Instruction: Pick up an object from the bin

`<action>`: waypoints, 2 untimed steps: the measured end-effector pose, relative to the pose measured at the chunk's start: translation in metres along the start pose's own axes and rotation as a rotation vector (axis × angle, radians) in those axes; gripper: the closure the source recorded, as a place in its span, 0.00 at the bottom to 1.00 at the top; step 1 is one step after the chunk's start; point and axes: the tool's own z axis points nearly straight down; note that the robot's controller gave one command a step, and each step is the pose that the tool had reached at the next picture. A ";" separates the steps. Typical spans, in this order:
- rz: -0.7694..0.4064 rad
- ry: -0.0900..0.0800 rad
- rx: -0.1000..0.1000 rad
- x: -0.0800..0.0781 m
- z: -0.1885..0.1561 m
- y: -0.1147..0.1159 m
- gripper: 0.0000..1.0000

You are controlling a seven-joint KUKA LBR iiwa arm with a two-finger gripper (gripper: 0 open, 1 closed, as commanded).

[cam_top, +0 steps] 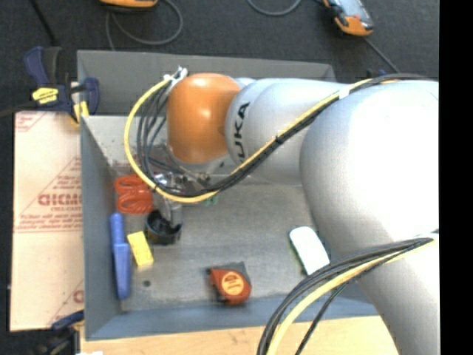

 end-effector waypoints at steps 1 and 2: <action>0.002 0.000 -0.001 0.000 0.001 0.000 0.00; 0.005 -0.001 -0.001 0.000 0.000 0.000 1.00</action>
Offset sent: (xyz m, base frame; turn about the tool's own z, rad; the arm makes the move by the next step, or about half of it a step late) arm 0.0000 0.0000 0.0000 0.0000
